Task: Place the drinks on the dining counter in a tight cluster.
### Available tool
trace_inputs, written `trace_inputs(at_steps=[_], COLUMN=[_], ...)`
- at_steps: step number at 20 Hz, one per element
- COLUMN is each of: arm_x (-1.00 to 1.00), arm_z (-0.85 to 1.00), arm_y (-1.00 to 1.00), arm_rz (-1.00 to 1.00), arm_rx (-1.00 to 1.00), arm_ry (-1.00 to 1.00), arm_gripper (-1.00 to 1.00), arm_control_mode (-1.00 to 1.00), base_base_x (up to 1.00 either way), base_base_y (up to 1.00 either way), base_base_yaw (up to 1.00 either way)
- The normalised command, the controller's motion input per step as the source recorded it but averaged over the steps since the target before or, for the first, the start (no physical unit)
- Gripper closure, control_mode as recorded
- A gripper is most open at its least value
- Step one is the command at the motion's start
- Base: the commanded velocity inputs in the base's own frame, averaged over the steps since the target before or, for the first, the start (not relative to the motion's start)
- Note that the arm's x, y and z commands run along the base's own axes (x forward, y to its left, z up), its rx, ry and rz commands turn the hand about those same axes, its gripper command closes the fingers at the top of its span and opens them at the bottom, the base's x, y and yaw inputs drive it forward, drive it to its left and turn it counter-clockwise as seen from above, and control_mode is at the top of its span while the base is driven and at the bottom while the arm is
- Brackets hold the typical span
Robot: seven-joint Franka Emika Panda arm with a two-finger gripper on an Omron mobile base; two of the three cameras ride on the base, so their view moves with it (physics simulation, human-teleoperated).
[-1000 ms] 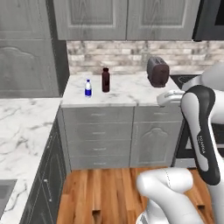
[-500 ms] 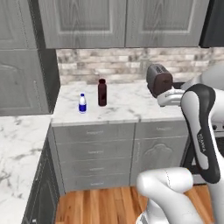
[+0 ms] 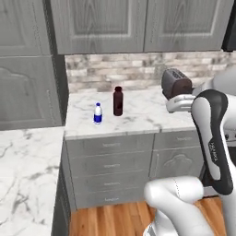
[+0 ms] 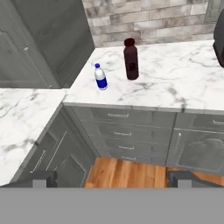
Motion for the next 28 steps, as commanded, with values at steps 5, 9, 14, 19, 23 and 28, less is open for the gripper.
trace_inputs(at_steps=[5, 9, 14, 19, 23, 28], arm_x=[0.00, 0.00, 0.00, 0.00, 0.00, 0.00], arm_z=[0.00, 0.00, 0.00, 0.00, 0.00, 0.00], arm_y=[0.00, 0.00, 0.00, 0.00, 0.00, 0.00], arm_rz=[0.00, 0.00, 0.00, 0.00, 0.00, 0.00], arm_rx=[0.00, 0.00, 0.00, 0.00, 0.00, 0.00], arm_ry=[0.00, 0.00, 0.00, 0.00, 0.00, 0.00], arm_gripper=[-1.00, -1.00, -1.00, -1.00, -1.00, -1.00], arm_control_mode=[1.00, 1.00, 1.00, 1.00, 1.00, 1.00], base_base_x=[0.81, 0.78, 0.38, 0.56, 0.69, 0.32], base_base_y=[0.14, 0.00, 0.05, 0.17, 0.18, 0.07], base_base_yaw=[-0.06, 0.00, 0.00, 0.00, -0.02, -0.01])
